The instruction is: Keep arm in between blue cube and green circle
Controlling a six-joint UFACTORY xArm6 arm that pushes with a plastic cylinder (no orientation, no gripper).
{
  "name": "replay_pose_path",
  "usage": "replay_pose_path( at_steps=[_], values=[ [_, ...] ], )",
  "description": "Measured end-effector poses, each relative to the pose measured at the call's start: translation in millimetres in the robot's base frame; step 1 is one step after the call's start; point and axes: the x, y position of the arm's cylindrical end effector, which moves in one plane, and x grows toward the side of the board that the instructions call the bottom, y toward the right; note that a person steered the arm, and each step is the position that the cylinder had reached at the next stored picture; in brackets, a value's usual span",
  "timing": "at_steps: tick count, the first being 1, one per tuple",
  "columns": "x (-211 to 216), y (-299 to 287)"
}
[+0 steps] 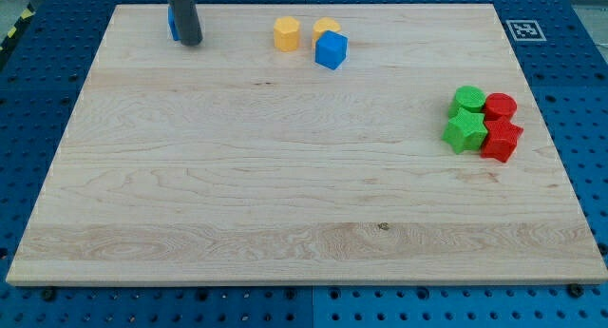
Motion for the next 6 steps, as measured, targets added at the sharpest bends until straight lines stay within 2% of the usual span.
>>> replay_pose_path(
  at_steps=[1, 3, 4, 6],
  values=[
    [11.0, 1.5],
    [46.0, 75.5],
    [55.2, 116.5],
    [58.2, 242.0]
  ],
)
